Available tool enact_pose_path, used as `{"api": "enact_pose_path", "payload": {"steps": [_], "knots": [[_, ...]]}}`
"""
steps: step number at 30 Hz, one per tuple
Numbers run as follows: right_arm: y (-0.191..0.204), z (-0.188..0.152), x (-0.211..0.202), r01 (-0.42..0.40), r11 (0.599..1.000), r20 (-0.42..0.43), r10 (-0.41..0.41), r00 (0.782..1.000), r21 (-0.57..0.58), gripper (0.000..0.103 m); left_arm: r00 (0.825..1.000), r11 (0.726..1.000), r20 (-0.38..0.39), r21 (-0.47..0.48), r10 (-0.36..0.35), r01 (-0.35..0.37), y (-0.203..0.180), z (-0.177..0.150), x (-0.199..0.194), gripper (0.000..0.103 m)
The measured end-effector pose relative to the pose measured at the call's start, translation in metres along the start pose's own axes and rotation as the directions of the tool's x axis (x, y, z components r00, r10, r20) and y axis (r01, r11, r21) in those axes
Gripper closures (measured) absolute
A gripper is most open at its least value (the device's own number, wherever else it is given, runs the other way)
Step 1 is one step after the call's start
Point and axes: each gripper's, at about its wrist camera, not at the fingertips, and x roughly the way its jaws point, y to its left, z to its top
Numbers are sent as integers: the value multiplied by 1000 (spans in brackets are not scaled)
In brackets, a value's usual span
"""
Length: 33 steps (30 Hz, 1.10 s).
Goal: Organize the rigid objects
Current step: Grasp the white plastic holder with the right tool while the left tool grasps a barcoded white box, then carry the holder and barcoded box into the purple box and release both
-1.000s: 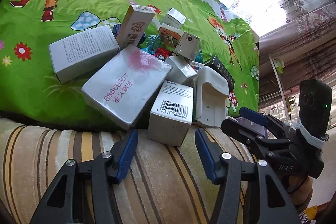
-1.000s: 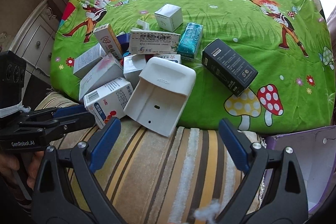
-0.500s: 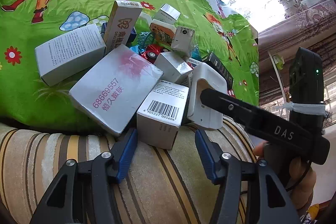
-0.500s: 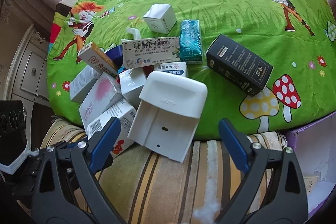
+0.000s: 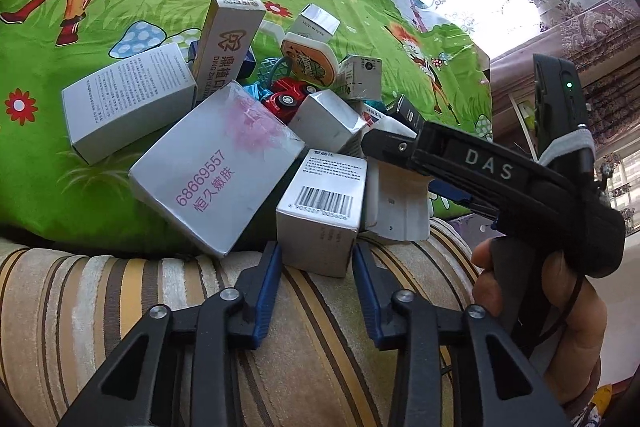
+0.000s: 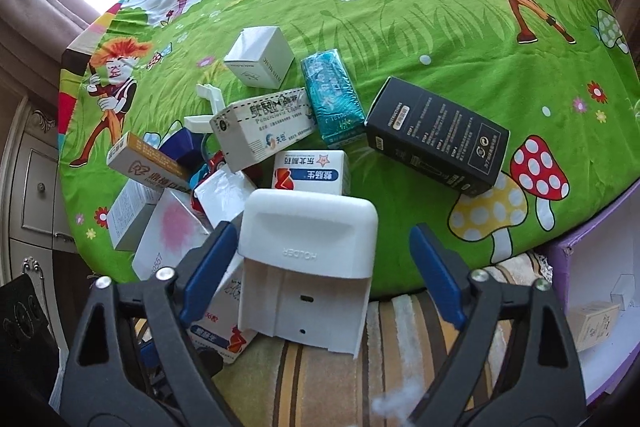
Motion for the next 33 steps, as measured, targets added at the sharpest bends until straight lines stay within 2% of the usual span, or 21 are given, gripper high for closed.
{"api": "enact_pose_path", "payload": {"steps": [1,5,7,12,20,25,31,32,33], "knots": [[-1,-1,2,13,1000,-10,-13,1000,-5,34,1000,1000,-3,1,0,0,0,-1,0,81],[-4,-5,-1,1,1000,6,-1,1000,-5,34,1000,1000,-4,4,2,-2,-1,-3,0,82],[-5,-7,-4,-11,1000,13,11,1000,-3,35,1000,1000,6,-1,3,-3,-1,-4,-2,79],[-13,-16,-21,-32,999,62,32,998,-10,35,1000,1000,24,9,-10,10,-4,-7,-8,49],[-25,-28,-49,-20,999,137,24,990,-25,35,1000,996,-17,-88,26,-28,1,3,0,47],[-31,-36,-60,-18,999,154,25,988,-48,35,998,988,-45,-146,39,-45,8,13,14,47],[-43,-44,-71,-42,998,153,49,987,-48,35,998,990,-49,-130,42,-48,6,18,22,48],[-45,-45,-72,-45,998,153,52,987,-45,35,998,991,-46,-120,46,-52,5,17,22,54],[-48,-46,-74,-50,998,153,55,987,-41,35,998,992,-45,-114,46,-50,4,16,21,54]]}}
